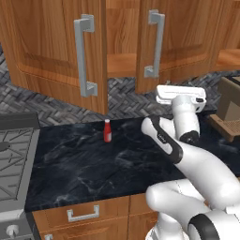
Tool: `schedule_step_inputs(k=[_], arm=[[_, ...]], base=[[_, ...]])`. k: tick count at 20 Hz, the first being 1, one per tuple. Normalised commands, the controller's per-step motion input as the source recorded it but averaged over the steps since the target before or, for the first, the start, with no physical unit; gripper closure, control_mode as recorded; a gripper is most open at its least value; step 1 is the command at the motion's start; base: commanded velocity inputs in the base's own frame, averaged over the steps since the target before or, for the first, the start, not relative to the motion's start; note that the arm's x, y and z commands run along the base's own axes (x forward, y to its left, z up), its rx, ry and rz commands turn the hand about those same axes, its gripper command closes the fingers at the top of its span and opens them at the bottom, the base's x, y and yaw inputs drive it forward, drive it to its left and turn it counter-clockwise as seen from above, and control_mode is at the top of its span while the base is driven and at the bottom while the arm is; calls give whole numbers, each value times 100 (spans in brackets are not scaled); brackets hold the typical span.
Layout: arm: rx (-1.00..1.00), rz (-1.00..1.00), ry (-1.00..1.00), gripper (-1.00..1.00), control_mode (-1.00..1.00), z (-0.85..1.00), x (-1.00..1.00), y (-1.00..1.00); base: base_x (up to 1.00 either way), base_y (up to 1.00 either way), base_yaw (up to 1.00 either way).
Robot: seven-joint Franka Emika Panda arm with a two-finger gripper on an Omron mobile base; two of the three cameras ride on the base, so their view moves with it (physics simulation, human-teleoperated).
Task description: Close all open cabinet doors.
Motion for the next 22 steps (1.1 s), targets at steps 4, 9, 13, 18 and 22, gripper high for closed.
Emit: schedule_step_inputs(k=[4,9,13,18,22], arm=[[0,0,6,-100,-100,34,16,4],[0,0,10,-100,-100,36,16,2],[0,0,12,-100,-100,24,17,6],[0,0,17,-100,-100,1,23,9],[0,0,9,-100,-100,0,43,0]], base=[[0,0,0],[0,0,0],[0,0,0],[0,0,0],[0,0,0]])
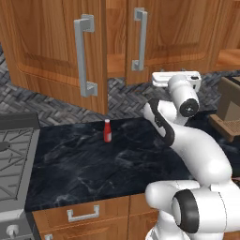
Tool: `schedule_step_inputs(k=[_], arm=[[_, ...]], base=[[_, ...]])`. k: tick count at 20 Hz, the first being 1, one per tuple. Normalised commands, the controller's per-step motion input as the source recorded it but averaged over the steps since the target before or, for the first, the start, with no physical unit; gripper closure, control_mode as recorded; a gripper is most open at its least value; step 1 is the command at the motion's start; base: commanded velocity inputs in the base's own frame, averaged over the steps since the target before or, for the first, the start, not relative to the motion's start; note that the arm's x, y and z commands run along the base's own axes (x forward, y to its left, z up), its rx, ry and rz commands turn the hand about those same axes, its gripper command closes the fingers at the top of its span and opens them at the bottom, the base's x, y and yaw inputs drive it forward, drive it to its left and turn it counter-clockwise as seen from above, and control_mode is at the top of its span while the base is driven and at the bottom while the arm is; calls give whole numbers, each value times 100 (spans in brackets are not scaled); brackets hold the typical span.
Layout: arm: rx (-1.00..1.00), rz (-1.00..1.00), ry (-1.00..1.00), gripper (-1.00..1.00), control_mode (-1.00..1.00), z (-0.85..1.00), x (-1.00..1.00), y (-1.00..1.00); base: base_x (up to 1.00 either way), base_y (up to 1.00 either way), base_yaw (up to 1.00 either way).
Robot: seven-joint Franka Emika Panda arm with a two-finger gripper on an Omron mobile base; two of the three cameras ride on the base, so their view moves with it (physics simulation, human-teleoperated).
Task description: Close all open cabinet doors.
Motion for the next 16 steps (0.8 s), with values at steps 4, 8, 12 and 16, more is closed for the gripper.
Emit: schedule_step_inputs(k=[4,8,12,16], arm=[[0,0,0,-100,-100,-2,33,0],[0,0,0,-100,-100,0,18,0],[0,0,0,-100,-100,0,18,0],[0,0,0,-100,-100,0,34,0]], base=[[0,0,0],[0,0,0],[0,0,0],[0,0,0]])
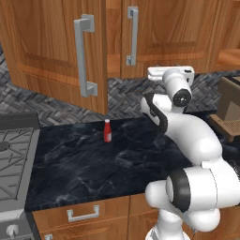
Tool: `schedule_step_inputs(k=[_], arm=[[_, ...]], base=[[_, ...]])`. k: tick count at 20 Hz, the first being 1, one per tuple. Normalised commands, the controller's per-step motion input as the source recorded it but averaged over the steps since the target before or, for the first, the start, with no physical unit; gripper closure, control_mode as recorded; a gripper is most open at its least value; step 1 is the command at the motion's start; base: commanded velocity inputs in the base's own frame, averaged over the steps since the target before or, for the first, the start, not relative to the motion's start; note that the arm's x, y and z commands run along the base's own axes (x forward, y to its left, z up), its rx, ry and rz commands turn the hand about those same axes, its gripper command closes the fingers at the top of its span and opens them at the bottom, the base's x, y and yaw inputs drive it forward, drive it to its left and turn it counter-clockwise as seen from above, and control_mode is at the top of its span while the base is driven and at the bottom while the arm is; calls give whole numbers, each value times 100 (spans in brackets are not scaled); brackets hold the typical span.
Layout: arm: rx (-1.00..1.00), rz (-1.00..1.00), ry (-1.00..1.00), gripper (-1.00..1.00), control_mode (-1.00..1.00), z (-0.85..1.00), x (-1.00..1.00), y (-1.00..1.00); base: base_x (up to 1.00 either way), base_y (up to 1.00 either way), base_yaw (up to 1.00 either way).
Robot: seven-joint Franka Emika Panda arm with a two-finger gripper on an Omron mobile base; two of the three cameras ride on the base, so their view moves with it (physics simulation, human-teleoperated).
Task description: Close all open cabinet doors.
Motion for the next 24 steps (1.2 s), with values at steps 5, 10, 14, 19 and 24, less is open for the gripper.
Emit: schedule_step_inputs(k=[5,10,14,19,24], arm=[[0,0,0,-100,-100,0,33,0],[0,0,3,-100,-100,0,17,0],[0,0,1,-100,-100,0,-2,6],[0,0,5,-100,-100,21,-75,3],[0,0,12,-100,-100,21,-100,16]], base=[[0,0,0],[0,0,0],[0,0,0],[0,0,0],[0,0,0]])
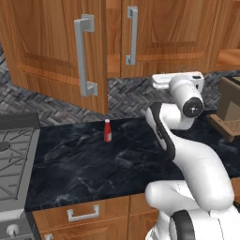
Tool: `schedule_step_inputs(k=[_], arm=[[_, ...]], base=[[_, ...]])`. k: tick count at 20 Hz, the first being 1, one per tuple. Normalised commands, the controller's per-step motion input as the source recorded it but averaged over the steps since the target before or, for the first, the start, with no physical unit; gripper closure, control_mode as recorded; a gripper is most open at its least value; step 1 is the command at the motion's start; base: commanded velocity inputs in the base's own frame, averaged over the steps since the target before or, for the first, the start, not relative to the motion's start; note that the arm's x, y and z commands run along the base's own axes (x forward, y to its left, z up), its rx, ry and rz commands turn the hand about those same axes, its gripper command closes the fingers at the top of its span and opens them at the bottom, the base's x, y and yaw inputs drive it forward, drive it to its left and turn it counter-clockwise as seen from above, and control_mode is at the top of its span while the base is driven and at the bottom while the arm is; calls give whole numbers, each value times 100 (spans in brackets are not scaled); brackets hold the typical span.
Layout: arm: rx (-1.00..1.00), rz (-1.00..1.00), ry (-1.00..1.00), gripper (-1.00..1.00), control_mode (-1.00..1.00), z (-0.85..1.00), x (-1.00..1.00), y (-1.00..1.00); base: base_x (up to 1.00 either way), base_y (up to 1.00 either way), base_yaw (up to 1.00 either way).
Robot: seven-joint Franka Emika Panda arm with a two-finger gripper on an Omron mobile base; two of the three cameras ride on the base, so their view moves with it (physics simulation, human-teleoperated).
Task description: Close all open cabinet doors.
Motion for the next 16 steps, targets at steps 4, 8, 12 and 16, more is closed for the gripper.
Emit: schedule_step_inputs(k=[4,8,12,16], arm=[[0,0,19,-100,-100,43,-95,14],[0,0,28,-100,-100,51,-78,10],[0,0,20,-100,-100,34,-99,10],[0,3,14,-100,-100,15,-100,34]], base=[[0,0,0],[0,0,0],[0,0,0],[0,0,0]])
